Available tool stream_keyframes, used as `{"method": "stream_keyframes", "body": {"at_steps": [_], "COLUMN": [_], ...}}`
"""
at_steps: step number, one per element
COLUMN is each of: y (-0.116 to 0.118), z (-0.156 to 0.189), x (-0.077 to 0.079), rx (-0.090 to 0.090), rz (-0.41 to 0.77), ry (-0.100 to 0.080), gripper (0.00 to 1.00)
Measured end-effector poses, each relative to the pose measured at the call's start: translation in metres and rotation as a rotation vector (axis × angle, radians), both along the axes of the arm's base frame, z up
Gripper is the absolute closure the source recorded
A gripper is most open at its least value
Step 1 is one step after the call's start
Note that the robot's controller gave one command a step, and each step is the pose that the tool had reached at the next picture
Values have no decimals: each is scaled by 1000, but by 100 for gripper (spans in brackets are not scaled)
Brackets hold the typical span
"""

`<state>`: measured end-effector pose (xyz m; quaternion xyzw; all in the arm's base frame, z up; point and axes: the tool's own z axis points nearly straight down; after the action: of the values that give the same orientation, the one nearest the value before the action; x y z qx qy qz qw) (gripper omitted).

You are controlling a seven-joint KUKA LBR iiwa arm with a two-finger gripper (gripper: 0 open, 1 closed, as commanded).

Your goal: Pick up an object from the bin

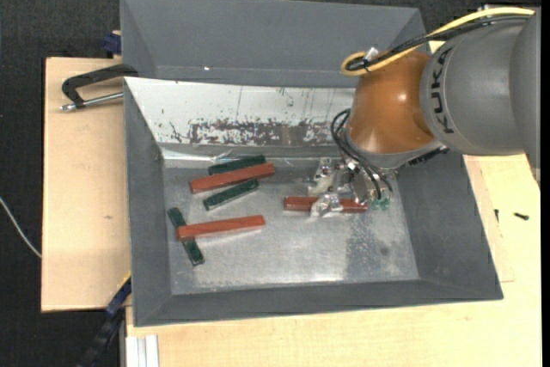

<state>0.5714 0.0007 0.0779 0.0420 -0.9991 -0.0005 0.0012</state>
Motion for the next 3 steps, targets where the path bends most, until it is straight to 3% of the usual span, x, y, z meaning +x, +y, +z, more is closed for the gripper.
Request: {"method": "stream_keyframes", "body": {"at_steps": [1,2,3], "y": [0,-8,-8], "z": [0,124,124], "x": [0,-1,-1], "rx": [0,0,0], "rz": [0,-12,-12], "ry": [0,-8,-8], "gripper": [100,100,0]}}
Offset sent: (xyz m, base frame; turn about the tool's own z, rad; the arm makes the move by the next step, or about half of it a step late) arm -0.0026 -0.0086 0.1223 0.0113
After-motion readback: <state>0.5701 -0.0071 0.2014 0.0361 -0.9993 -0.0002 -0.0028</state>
